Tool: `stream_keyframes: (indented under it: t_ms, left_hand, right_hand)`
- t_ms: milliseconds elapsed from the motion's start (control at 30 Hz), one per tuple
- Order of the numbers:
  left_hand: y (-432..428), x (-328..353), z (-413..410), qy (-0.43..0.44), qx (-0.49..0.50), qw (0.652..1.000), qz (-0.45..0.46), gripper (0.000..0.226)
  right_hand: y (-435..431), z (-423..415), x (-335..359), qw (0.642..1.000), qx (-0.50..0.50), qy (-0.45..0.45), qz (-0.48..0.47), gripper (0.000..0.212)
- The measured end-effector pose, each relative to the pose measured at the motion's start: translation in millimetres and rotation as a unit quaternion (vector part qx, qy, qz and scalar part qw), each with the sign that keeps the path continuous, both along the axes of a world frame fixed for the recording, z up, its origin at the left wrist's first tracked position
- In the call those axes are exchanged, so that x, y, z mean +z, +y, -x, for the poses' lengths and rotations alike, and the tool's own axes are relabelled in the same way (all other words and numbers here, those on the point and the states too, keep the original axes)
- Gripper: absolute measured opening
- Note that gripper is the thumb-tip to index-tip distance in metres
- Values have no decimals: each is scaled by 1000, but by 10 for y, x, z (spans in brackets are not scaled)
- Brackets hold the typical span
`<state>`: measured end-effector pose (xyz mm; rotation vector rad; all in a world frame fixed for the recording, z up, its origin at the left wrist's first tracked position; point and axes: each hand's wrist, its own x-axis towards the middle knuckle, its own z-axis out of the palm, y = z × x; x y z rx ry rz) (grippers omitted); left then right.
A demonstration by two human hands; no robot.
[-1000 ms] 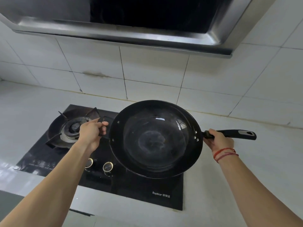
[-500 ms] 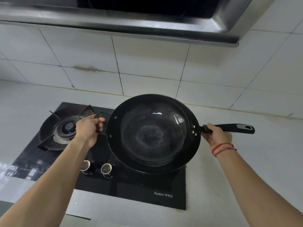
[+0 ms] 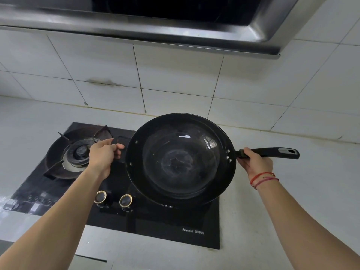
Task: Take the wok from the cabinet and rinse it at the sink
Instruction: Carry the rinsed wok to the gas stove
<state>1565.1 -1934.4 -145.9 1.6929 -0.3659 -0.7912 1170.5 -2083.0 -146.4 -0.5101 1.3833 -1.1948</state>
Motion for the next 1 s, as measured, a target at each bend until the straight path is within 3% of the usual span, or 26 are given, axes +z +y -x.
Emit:
stream_keyframes:
  t_ms: [200, 333, 600, 1000]
  left_hand:
    - [51, -16, -39, -27, -6, 999, -18, 38]
    - [145, -66, -28, -62, 11, 997, -43, 17]
    - [216, -26, -19, -140, 32, 986, -82, 27]
    - [189, 122, -126, -162, 32, 983, -84, 40]
  right_hand:
    - [18, 38, -22, 999, 21, 26, -13, 21]
    - [45, 89, -21, 996, 53, 73, -26, 23]
    - [28, 117, 21, 997, 55, 54, -17, 16]
    - [228, -10, -47, 998, 41, 41, -15, 10]
